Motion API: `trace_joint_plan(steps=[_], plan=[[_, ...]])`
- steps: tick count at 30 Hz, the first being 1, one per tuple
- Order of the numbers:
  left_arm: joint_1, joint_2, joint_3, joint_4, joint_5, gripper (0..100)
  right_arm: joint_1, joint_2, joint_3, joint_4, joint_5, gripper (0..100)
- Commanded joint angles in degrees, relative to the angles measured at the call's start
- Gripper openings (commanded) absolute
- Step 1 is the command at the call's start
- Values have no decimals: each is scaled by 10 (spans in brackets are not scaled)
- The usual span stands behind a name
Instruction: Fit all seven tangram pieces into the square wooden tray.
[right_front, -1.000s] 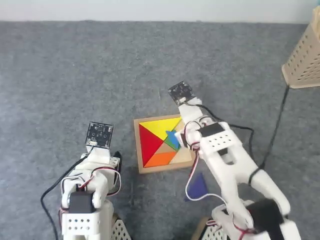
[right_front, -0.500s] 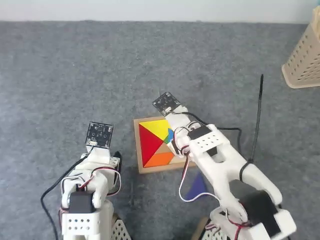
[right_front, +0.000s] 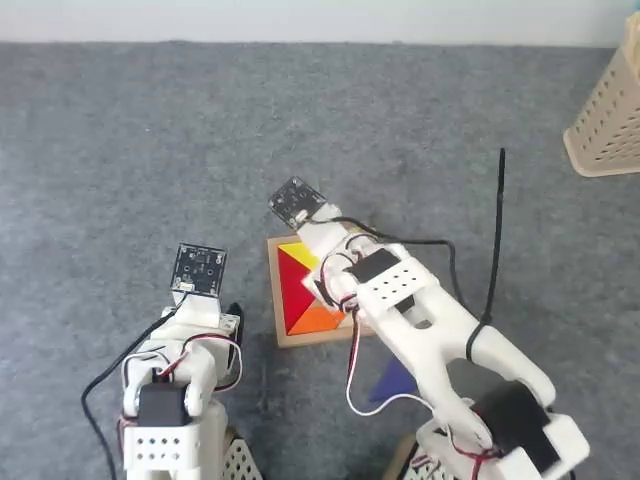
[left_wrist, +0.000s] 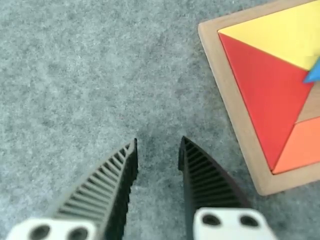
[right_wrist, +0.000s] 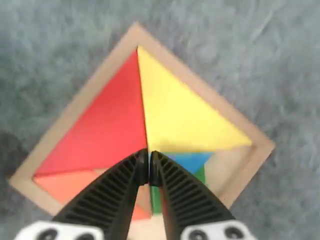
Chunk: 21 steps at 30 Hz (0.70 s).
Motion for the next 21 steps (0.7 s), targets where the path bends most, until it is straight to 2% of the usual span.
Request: trace_joint_plan(steps=[1, 8, 21], plan=[[0, -9, -2, 3, 4, 133, 18, 16, -33, -44, 10, 8], [0, -9, -2, 3, 4, 133, 51, 87, -37, -83, 11, 7], [0, -9, -2, 3, 4, 133, 111, 51, -40, -82, 5, 7]])
